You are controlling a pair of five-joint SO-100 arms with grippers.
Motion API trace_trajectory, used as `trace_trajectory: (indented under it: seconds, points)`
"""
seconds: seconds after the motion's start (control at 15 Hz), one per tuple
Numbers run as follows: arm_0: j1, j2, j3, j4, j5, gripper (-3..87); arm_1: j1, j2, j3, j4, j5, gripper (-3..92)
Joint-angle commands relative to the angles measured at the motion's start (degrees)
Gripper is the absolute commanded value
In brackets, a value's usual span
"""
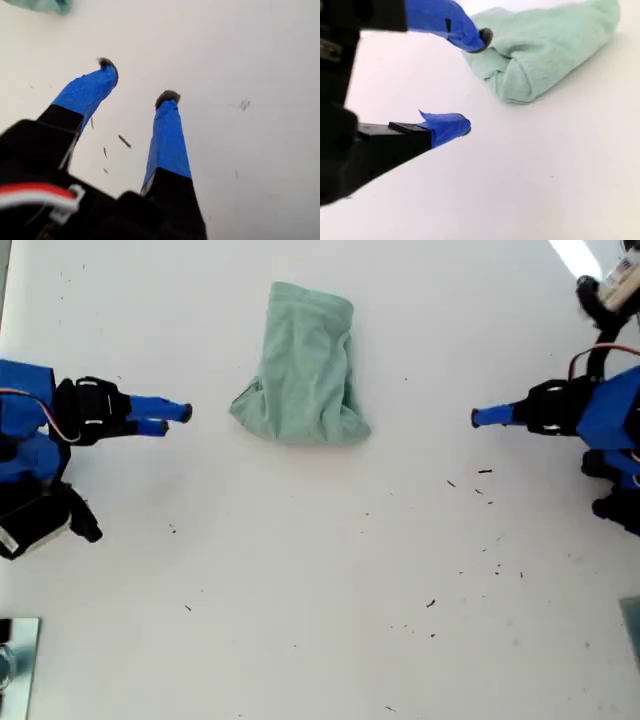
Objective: Fold t shirt
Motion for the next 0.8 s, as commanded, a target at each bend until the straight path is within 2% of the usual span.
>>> trace_trajectory:
  seconds: [0.0, 0.13, 0.2, 0.27, 0.33, 0.4, 0.47, 0.6, 0.73]
  points:
    - [5.54, 10.28, 7.65, 1.23, -4.48, 19.0, -1.85, 1.23, 5.71, -0.26, 3.52, 16.8]
    - [7.82, 12.66, 7.29, 2.99, -4.92, 17.4, -1.05, 1.32, 5.63, -0.35, 4.92, 16.4]
    - [7.47, 12.57, 7.29, 2.99, -3.08, 17.3, -0.26, 1.41, 6.06, -1.23, 10.63, 16.3]
    - [7.38, 12.57, 7.29, 2.99, -2.99, 17.3, 1.23, 1.32, 6.06, -1.23, 5.98, 16.3]
    - [7.38, 12.57, 7.29, 2.99, -2.99, 17.2, 2.29, 1.32, 6.06, -1.23, -4.22, 16.3]
    - [7.38, 12.57, 7.29, 2.99, -2.99, 17.2, 2.02, 1.32, 6.06, -1.23, -1.05, 16.3]
    - [7.38, 12.57, 7.29, 2.99, -2.99, 17.2, 2.02, 1.32, 6.06, -1.23, -1.67, 16.3]
    - [7.38, 12.57, 7.29, 2.99, -2.99, 17.2, 2.9, 1.23, 6.06, -0.97, -13.45, 15.8]
    - [7.38, 12.57, 7.29, 2.99, -2.99, 17.2, 2.81, 1.23, 6.06, -0.97, -15.21, 14.7]
